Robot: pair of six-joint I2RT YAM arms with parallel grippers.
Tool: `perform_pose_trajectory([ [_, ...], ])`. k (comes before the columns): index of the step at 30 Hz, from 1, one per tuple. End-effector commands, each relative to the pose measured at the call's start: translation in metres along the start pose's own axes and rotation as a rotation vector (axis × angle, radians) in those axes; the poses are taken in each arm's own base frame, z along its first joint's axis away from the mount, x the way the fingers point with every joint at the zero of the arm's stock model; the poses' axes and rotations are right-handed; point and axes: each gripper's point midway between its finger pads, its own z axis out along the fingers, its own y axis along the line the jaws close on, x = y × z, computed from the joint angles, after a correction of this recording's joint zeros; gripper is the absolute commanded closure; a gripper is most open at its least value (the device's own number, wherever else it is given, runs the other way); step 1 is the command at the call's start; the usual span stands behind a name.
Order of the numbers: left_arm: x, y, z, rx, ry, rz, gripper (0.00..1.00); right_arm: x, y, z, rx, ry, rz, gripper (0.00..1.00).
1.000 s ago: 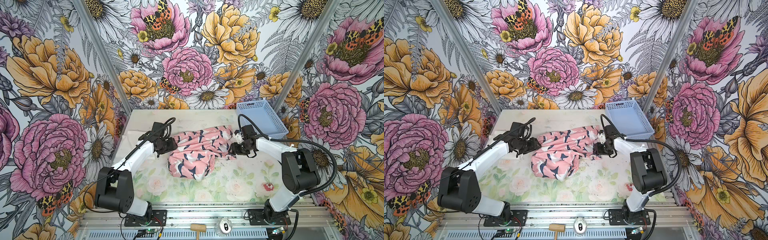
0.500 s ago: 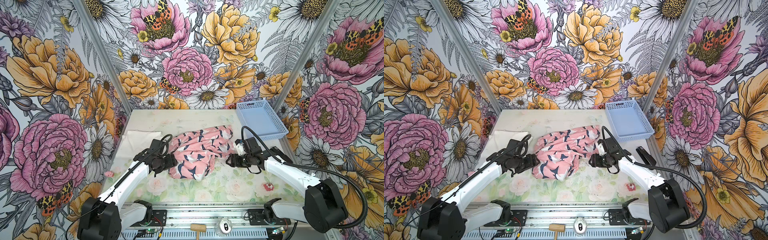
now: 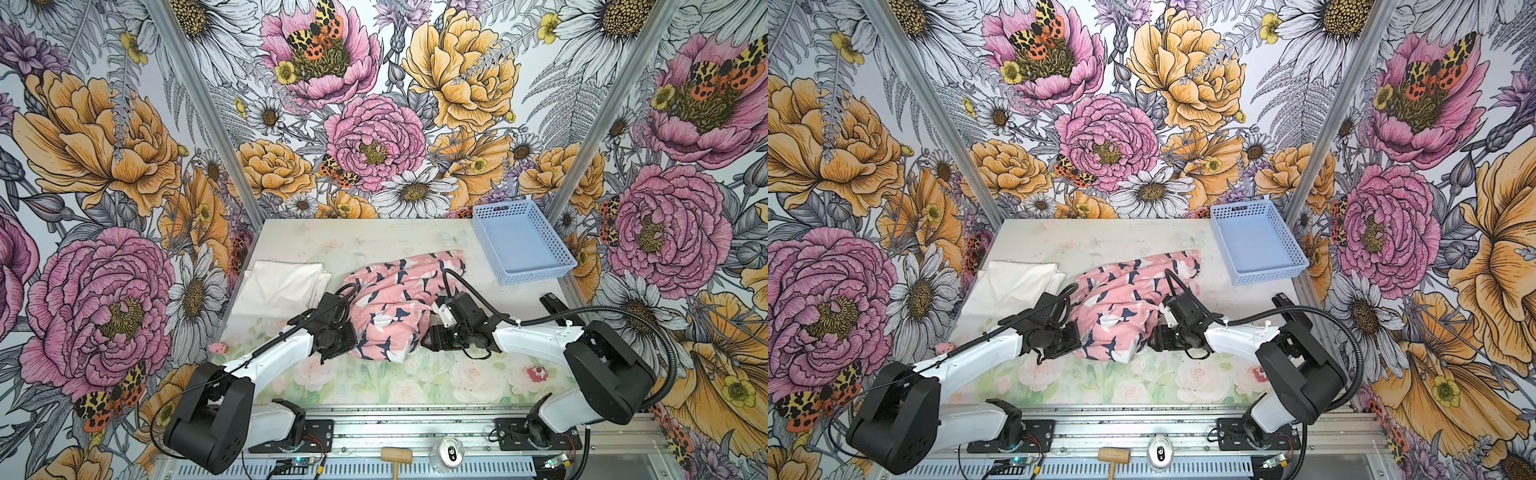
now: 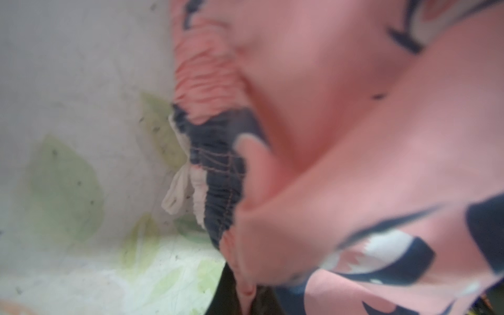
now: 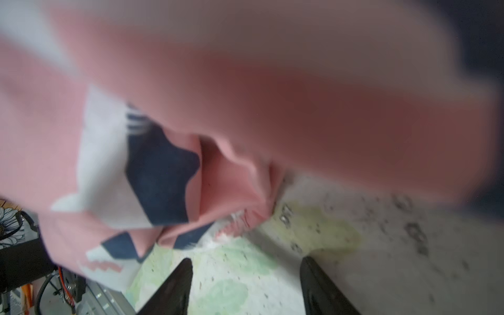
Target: Fold and stack the mixed laundry pile
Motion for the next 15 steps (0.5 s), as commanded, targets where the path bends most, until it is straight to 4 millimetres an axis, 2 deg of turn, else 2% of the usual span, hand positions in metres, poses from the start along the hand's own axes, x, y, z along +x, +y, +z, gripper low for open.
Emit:
perform_pose_trajectory([
  [1, -0.033, -0.030, -0.020, 0.080, -0.097, 0.037, 1.00, -0.026, 0.003, 0.014, 0.032, -0.073, -0.017, 0.35],
  [5, -0.050, -0.046, -0.048, 0.121, -0.150, 0.052, 1.00, -0.041, 0.001, 0.033, 0.043, -0.088, -0.020, 0.37],
  [6, -0.054, -0.050, -0.056, 0.130, -0.165, 0.052, 1.00, -0.043, 0.002, 0.036, 0.042, -0.085, -0.022, 0.44],
  [7, -0.059, -0.053, -0.065, 0.138, -0.179, 0.058, 1.00, -0.046, 0.002, 0.037, 0.047, -0.085, -0.024, 0.54],
  [8, -0.064, -0.056, -0.075, 0.140, -0.193, 0.064, 1.00, -0.047, 0.002, 0.035, 0.056, -0.086, -0.022, 0.69],
  [10, -0.071, -0.060, -0.090, 0.135, -0.210, 0.078, 1.00, -0.048, -0.002, 0.021, 0.089, -0.098, -0.032, 0.92],
  [11, -0.075, -0.062, -0.099, 0.134, -0.222, 0.082, 1.00, -0.045, -0.006, 0.009, 0.110, -0.097, -0.035, 1.00],
  [15, -0.085, -0.071, -0.124, 0.145, -0.256, 0.102, 1.00, -0.039, -0.021, -0.056, 0.166, -0.117, -0.043, 1.00],
])
